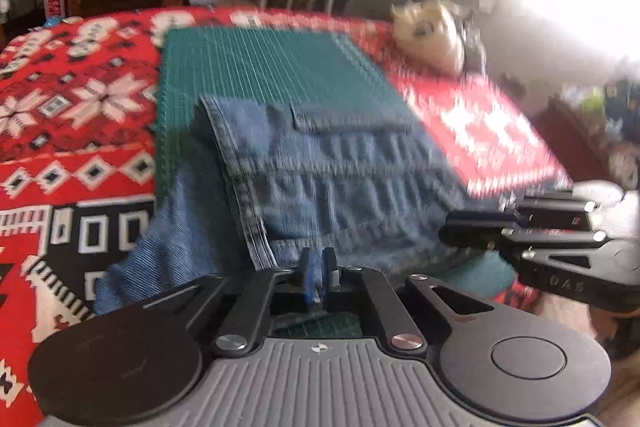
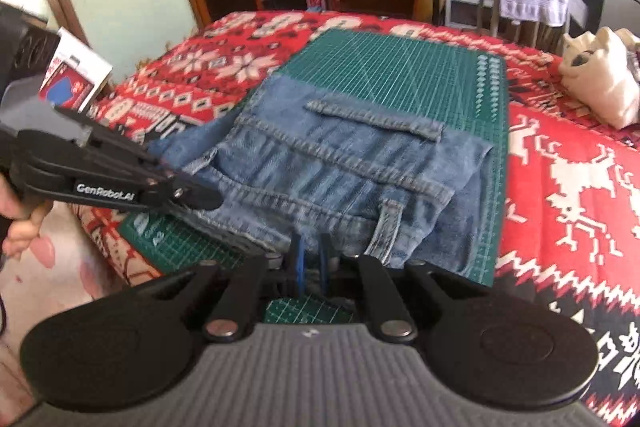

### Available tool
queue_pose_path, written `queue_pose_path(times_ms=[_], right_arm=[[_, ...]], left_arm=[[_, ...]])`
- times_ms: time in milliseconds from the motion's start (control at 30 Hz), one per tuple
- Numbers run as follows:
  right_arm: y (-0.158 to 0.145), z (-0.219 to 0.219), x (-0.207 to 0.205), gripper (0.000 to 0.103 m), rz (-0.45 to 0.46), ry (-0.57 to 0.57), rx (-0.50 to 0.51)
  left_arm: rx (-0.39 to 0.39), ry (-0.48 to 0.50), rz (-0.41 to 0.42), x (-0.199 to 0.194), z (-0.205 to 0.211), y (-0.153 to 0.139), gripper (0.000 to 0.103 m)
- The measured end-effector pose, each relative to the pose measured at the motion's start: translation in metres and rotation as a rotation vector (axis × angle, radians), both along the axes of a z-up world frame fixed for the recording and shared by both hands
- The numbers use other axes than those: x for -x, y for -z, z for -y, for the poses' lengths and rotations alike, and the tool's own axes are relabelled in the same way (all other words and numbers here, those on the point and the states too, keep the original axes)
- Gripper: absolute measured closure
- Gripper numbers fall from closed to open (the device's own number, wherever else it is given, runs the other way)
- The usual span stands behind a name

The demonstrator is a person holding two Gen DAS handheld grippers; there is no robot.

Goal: Fold clothes

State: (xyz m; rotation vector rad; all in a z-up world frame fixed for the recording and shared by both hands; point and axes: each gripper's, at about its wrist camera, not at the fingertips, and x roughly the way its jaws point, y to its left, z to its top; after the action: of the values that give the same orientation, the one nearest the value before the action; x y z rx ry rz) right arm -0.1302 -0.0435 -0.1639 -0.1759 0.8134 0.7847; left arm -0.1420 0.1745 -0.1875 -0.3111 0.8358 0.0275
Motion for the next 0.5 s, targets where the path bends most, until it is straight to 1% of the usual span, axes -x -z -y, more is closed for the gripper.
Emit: queue_pose_path(times_ms=[67, 133, 267, 333, 433, 500], right_arm=[[-0.005, 0.003, -0.001, 0.091, 0.012, 0.018, -0.023], [-0.009, 0.008, -0.002, 0.091, 0.02, 0.031, -0.037], [-0.011, 0.011, -0.011, 0.091, 0.005, 0.06, -0.053], [-0.012, 0.012, -0.014, 0.091, 0.0, 0.061, -0.064], [-0.012, 0.012, -0.014, 0.091, 0.007, 0.064, -0.063], [-0.011, 0.012, -0.013, 0.091, 0.005, 0.07, -0.062]], left_arm=[[-0.005, -0.035, 0.026, 0.002, -0.006, -0.006, 0.1], [-0.002, -0.077, 0.024, -0.001, -0.019, -0.002, 0.1], [0.035, -0.184, 0.001, -0.009, -0.051, 0.017, 0.1], [0.084, -0.223, -0.022, -0.01, -0.065, 0.031, 0.1], [0.136, -0.249, -0.011, -0.007, -0.076, 0.038, 0.1], [0.127, -0.255, -0.021, -0.003, -0.075, 0.036, 0.1]])
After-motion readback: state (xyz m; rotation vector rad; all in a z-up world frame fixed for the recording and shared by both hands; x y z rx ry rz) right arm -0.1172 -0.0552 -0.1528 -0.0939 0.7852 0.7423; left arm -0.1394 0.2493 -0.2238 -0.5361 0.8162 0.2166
